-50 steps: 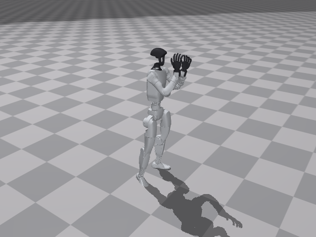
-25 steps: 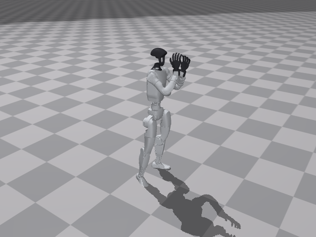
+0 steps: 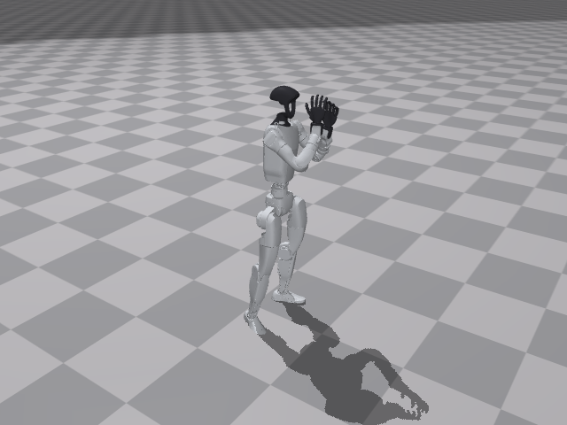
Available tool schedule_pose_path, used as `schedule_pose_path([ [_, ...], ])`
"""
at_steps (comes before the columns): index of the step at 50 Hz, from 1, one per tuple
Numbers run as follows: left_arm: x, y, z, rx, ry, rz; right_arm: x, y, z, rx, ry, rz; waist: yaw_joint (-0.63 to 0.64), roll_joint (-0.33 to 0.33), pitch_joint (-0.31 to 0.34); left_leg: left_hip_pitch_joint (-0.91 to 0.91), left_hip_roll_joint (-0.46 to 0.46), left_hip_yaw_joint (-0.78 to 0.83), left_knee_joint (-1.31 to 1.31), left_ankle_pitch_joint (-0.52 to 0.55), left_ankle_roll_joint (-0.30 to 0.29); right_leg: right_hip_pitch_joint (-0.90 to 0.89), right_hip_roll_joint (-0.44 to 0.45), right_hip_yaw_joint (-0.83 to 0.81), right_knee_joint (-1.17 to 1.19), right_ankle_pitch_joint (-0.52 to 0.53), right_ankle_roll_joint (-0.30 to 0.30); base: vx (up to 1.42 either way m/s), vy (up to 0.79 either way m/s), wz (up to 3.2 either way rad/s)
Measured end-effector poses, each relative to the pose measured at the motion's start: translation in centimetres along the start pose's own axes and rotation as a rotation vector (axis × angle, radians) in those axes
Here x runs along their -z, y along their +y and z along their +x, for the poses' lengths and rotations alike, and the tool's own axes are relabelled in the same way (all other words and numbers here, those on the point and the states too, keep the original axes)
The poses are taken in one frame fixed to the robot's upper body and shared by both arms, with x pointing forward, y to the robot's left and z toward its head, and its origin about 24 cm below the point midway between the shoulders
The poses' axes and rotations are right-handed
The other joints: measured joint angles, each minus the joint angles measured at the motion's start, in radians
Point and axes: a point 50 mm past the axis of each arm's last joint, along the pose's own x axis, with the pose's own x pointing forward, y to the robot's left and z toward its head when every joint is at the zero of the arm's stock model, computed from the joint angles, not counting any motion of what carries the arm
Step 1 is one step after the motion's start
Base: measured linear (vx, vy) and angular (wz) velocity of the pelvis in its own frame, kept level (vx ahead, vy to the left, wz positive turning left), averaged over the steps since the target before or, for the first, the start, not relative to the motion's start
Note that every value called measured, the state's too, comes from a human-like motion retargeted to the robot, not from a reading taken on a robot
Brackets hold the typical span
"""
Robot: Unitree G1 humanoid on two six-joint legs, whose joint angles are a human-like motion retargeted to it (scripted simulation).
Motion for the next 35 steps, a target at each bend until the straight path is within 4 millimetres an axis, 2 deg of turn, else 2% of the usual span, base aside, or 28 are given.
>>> schedule_pose_path([
  [5, -0.4, 2.6, 0.1, -0.167, -0.062, 0.128, 0.3, -2.8, -0.3, 0.220, 0.003, -0.073, 0.008, -0.003, 0.002, 0.002, 0.001, -0.001, -0.001, 0.000, -0.001, 0.002, 0.001, -0.001, 0.001, 0.000, 0.001, 0.00, 0.00, 0.00],
  [7, 0.1, 2.3, 0.3, -0.126, -0.041, 0.156, 0.5, -2.4, -0.2, 0.198, 0.041, -0.034, 0.011, -0.004, 0.001, 0.002, 0.001, -0.001, 0.000, 0.000, 0.000, 0.002, 0.001, -0.001, 0.002, -0.001, 0.000, 0.00, 0.00, 0.00],
  [10, 0.5, 0.4, 0.2, 0.022, -0.013, 0.083, 0.4, 0.2, 0.0, 0.024, 0.062, 0.076, 0.011, -0.005, -0.003, 0.002, 0.002, -0.002, 0.001, -0.001, 0.002, 0.001, 0.001, -0.001, 0.004, -0.002, -0.002, 0.00, 0.00, 0.00],
  [12, 0.5, 0.2, 0.1, 0.042, -0.024, 0.102, 0.3, 0.8, 0.2, 0.000, 0.044, 0.069, 0.011, -0.005, -0.005, 0.001, 0.003, -0.002, 0.002, -0.001, 0.002, 0.000, 0.001, -0.001, 0.005, -0.002, -0.002, 0.00, 0.00, 0.00],
  [15, 0.5, 1.3, 0.1, -0.018, -0.037, 0.169, 0.5, -0.2, 0.2, 0.040, 0.041, 0.031, 0.016, -0.007, -0.002, 0.001, 0.003, -0.003, 0.002, -0.001, 0.003, 0.001, 0.001, -0.002, 0.005, -0.002, -0.001, 0.00, 0.00, 0.00],
  [18, 0.2, 2.6, 0.3, -0.137, -0.058, 0.153, 0.7, -1.8, -0.1, 0.179, 0.063, 0.046, 0.024, -0.011, 0.002, 0.002, 0.003, -0.005, 0.002, -0.001, 0.002, 0.003, 0.002, -0.004, 0.003, -0.001, 0.000, 0.00, 0.00, 0.00],
  [20, 0.3, 2.7, 0.3, -0.148, -0.047, 0.129, 0.9, -2.1, -0.3, 0.227, 0.092, 0.091, 0.028, -0.014, 0.002, 0.001, 0.003, -0.006, 0.001, -0.001, 0.003, 0.004, 0.002, -0.006, 0.002, 0.000, -0.001, 0.00, 0.00, 0.00],
  [23, 1.0, 1.0, 0.2, 0.007, 0.005, 0.130, 0.8, -0.1, 0.1, 0.062, 0.102, 0.123, 0.029, -0.016, -0.002, -0.001, 0.003, -0.008, 0.002, 0.000, 0.003, 0.003, 0.002, -0.008, 0.002, 0.000, -0.001, 0.00, 0.00, 0.00],
  [25, 1.0, 0.3, 0.0, 0.044, 0.004, 0.108, 0.5, 1.0, 0.2, -0.018, 0.079, 0.145, 0.028, -0.017, -0.004, -0.002, 0.003, -0.009, 0.002, 0.000, 0.003, 0.003, 0.002, -0.009, 0.002, 0.000, -0.002, 0.00, 0.00, 0.00],
  [28, 0.7, 1.2, 0.0, -0.014, -0.018, 0.149, 0.4, 0.6, 0.0, -0.017, 0.092, 0.181, 0.031, -0.020, -0.001, -0.003, 0.003, -0.011, 0.002, 0.001, 0.002, 0.003, 0.002, -0.010, 0.001, 0.001, -0.002, 0.00, 0.00, 0.00],
  [30, 0.2, 2.1, 0.2, -0.104, -0.036, 0.101, 0.7, -0.5, -0.3, 0.056, 0.117, 0.180, 0.036, -0.023, 0.002, -0.002, 0.003, -0.012, 0.002, 0.000, 0.000, 0.005, 0.002, -0.012, 0.000, 0.002, -0.002, 0.00, 0.00, 0.00],
  [32, 0.4, 2.9, 0.4, -0.145, -0.038, 0.188, 1.1, -1.5, -0.6, 0.144, 0.131, 0.131, 0.041, -0.024, 0.002, -0.003, 0.003, -0.011, 0.001, 0.001, -0.002, 0.005, 0.002, -0.012, -0.001, 0.002, -0.001, 0.00, 0.00, 0.00],
  [33, 0.5, 2.7, 0.4, -0.140, -0.033, 0.187, 1.2, -1.5, -0.6, 0.154, 0.138, 0.126, 0.042, -0.024, 0.001, -0.003, 0.003, -0.012, 0.001, 0.001, -0.001, 0.005, 0.002, -0.012, -0.001, 0.003, -0.001, 0.00, 0.00, 0.00],
  [35, 0.7, 1.6, 0.3, -0.069, -0.009, 0.133, 1.2, -0.4, -0.5, 0.067, 0.141, 0.152, 0.043, -0.025, 0.000, -0.003, 0.002, -0.011, 0.002, 0.001, 0.000, 0.004, 0.002, -0.012, -0.001, 0.003, -0.001, 0.00, 0.00, 0.00],
])
